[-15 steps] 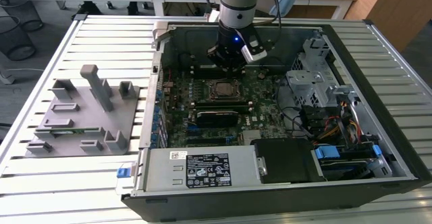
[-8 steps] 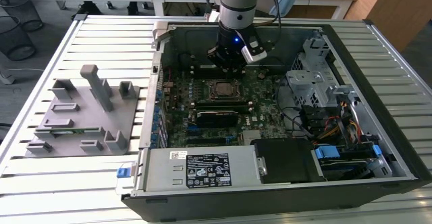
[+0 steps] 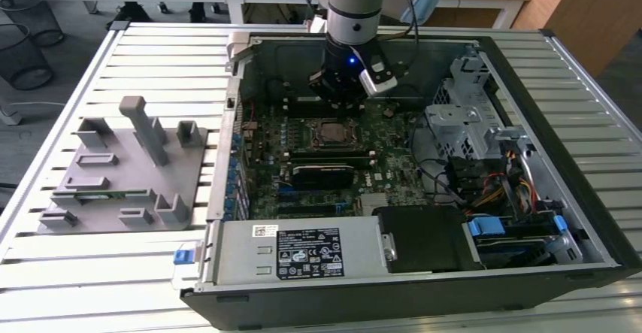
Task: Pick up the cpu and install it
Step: 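Install the first cpu locking lever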
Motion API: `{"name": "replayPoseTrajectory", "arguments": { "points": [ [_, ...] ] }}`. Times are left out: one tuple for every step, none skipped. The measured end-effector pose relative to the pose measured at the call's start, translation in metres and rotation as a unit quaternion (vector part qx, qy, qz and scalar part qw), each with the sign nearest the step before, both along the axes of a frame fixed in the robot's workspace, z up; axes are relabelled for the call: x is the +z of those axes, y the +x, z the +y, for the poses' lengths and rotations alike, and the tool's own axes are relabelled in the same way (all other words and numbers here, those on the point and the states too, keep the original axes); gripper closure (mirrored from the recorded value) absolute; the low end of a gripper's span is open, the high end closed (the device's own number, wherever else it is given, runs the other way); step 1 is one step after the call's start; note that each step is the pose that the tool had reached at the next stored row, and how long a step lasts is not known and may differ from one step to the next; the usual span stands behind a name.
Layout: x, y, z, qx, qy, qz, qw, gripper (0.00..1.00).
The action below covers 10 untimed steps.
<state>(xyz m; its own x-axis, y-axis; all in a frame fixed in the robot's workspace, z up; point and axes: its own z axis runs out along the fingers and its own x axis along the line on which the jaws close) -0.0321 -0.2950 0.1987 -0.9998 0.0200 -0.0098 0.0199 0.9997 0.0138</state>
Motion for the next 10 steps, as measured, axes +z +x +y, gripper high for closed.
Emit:
{"name": "replayPoseTrajectory", "arguments": {
  "points": [
    [-0.0003, 0.0001, 0.0, 0.0, -0.0002, 0.0, 1.0, 0.89],
    [-0.0006, 0.0002, 0.0, 0.0, -0.0004, 0.0, 1.0, 0.89],
    [-0.0007, 0.0003, 0.0, 0.0, -0.0006, 0.0, 1.0, 0.89],
    [-0.0008, 0.0003, 0.0, 0.0, -0.0006, -0.0001, 1.0, 0.89],
    [-0.0009, 0.0003, 0.0001, 0.0, -0.0005, -0.0001, 1.0, 0.89],
    [-0.0009, 0.0003, 0.0001, 0.0, -0.0005, -0.0002, 1.0, 0.89],
    [-0.0009, 0.0003, 0.0, 0.0, -0.0006, -0.0002, 1.0, 0.89],
    [-0.0009, 0.0003, 0.0, 0.0, -0.0006, -0.0002, 1.0, 0.89],
    [-0.0009, 0.0003, 0.0001, 0.0, -0.0006, -0.0002, 1.0, 0.89],
    [-0.0009, 0.0003, 0.0001, 0.0, -0.0006, -0.0002, 1.0, 0.89]
  ]
}}
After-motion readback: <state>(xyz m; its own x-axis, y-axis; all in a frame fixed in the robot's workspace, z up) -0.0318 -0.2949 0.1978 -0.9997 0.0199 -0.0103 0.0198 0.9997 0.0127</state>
